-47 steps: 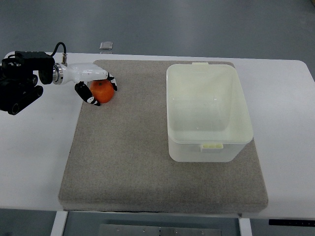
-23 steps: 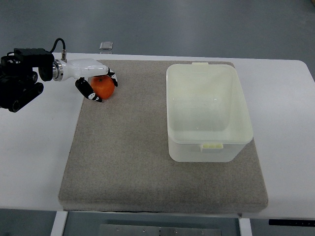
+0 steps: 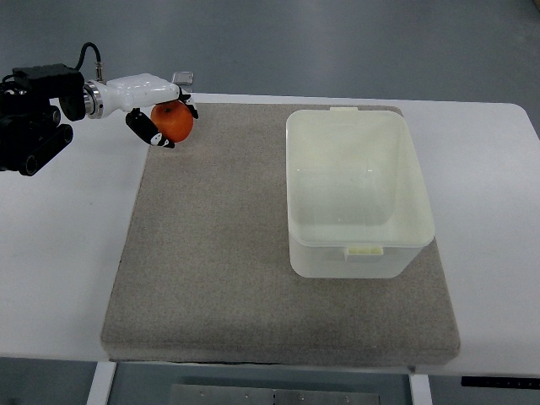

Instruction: Put orange in box with left hand

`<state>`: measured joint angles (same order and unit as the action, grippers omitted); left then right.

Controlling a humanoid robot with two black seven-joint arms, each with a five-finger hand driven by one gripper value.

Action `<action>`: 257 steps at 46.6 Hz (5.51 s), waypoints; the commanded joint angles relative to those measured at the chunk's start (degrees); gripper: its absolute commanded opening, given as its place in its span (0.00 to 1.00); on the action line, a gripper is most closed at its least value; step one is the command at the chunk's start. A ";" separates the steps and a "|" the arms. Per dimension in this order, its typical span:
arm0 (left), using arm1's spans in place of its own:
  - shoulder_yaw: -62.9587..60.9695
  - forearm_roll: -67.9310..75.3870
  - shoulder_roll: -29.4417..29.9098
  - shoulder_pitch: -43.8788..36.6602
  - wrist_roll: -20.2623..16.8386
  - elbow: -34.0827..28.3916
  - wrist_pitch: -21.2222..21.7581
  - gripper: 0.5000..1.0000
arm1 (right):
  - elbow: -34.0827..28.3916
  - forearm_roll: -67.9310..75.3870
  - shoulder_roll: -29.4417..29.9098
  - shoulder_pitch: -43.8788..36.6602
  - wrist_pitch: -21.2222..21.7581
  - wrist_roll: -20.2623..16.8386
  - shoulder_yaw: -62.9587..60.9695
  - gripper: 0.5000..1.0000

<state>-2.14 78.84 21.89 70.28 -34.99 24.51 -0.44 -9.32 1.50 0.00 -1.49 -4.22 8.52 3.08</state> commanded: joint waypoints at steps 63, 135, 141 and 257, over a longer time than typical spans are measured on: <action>6.18 4.21 7.56 11.81 -0.01 45.01 5.54 0.00 | 0.00 0.00 0.00 0.00 0.00 0.01 0.00 0.85; 4.51 7.91 -4.48 4.34 -0.01 37.10 5.80 0.29 | 0.00 0.00 0.00 0.00 0.00 0.01 0.00 0.85; 6.44 7.99 -4.48 3.98 -0.01 37.10 5.80 0.54 | 0.00 0.00 0.00 0.09 0.00 0.01 0.00 0.85; 17.78 -32.68 -4.57 0.82 5.01 -3.33 4.05 0.95 | 0.00 0.00 0.00 0.00 0.00 0.01 0.00 0.85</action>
<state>15.64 50.87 17.39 71.11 -33.50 21.01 5.48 -9.32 1.49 0.00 -1.50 -4.22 8.52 3.08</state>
